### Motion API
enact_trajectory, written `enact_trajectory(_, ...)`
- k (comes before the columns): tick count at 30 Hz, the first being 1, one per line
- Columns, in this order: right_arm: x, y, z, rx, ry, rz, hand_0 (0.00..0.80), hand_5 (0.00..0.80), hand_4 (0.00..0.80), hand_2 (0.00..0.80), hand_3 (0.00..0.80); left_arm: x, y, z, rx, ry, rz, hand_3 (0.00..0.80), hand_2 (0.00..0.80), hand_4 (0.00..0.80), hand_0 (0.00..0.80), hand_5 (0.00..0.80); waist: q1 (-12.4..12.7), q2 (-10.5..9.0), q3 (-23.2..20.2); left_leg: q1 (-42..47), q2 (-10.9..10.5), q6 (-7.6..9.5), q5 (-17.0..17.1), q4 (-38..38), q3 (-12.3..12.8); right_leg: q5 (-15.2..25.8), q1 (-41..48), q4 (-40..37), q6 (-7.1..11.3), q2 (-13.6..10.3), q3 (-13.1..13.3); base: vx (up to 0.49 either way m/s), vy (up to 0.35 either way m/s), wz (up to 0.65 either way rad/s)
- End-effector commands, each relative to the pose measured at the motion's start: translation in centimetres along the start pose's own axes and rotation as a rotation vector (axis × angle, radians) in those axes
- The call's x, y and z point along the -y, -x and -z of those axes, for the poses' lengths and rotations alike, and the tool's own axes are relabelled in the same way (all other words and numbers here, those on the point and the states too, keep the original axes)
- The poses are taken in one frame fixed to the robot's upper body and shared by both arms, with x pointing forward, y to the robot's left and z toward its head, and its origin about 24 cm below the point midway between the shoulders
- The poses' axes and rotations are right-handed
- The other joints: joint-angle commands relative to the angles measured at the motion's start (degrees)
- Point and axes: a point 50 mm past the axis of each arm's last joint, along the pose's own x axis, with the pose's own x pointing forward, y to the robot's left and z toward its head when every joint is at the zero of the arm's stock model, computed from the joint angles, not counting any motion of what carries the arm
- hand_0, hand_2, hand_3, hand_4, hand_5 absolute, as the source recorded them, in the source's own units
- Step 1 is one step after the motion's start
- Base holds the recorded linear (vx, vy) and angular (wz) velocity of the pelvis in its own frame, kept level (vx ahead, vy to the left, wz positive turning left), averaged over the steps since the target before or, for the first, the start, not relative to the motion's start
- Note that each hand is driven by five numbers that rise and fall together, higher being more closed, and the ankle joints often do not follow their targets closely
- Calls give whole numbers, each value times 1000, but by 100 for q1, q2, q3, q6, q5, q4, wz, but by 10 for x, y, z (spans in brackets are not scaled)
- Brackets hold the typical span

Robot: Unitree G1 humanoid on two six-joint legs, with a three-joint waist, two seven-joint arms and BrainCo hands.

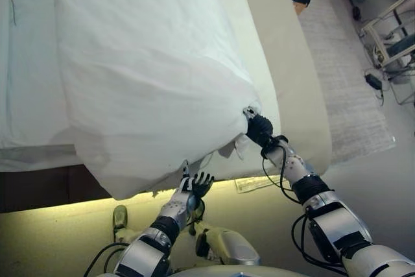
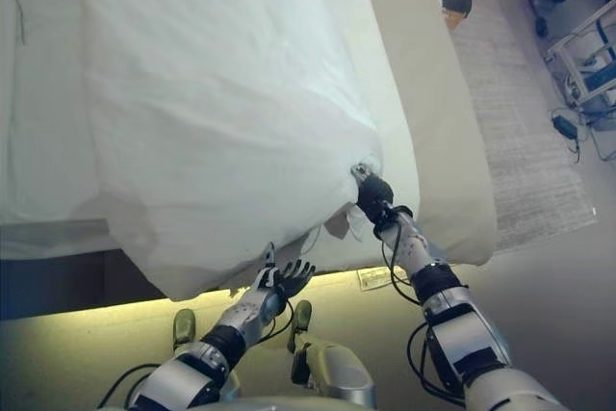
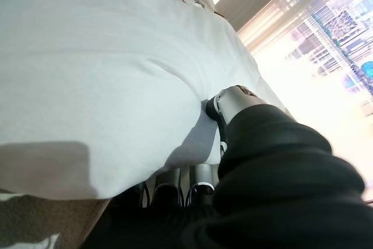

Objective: Make the bed neatly

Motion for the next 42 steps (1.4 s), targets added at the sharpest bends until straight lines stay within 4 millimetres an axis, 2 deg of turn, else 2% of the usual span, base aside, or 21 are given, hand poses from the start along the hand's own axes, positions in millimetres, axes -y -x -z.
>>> enact_trajectory(1, -57, -6, -76, 234, 73, -227, 800, 800, 800, 800, 800, 15, -4, 38, -132, -36, 36, 0, 0, 0, 0, 0, -164, -55, 134, -301, 353, 105, 329, 55, -73, -257, -8, 543, 352, -364, 7, -49, 36, 0)
enact_trajectory(9, -56, -7, -87, 230, 96, -229, 800, 800, 800, 800, 800, 51, -3, 43, -116, -17, 284, 0, 0, 0, 0, 0, -224, 13, 271, -354, 327, 80, 363, 19, -81, -261, -109, 567, 354, -398, -1, -29, 31, -1)
enact_trajectory(17, -52, -9, -86, 207, 95, -224, 800, 800, 800, 800, 800, 99, 7, 43, -103, 12, 564, 0, 0, 0, 0, 0, -288, 68, 259, -317, 331, 58, 374, -4, -69, -293, -129, 614, 376, -422, 27, 1, 18, 0)
enact_trajectory(24, -51, -12, -84, 187, 101, -231, 800, 800, 800, 800, 800, 129, 17, 43, -79, 29, 715, 0, 0, 0, 0, 0, -281, 76, 226, -289, 345, 41, 365, -2, -56, -313, -111, 617, 392, -426, 14, 1, 5, 0)
enact_trajectory(29, -48, -12, -84, 184, 86, -225, 800, 800, 800, 800, 800, 134, 18, 40, -57, 35, 728, 0, 0, 0, 0, 0, -247, 79, 203, -268, 335, 52, 364, -39, -82, -329, -78, 611, 408, -440, -17, 0, 0, 0)
enact_trajectory(36, -52, -15, -81, 180, 68, -226, 800, 800, 800, 800, 800, 123, 14, 40, -71, 38, 702, 0, 0, 0, 0, 0, -156, 106, 157, -229, 286, 65, 369, -105, -143, -336, -13, 588, 415, -474, -74, 8, -2, 2)
enact_trajectory(42, -50, -15, -77, 180, 63, -226, 800, 800, 800, 800, 800, 119, 19, 44, -62, 34, 811, 0, 0, 0, 0, 0, -87, 154, 129, -169, 255, 80, 348, -123, -154, -344, 59, 585, 423, -515, -118, 4, -1, 5)
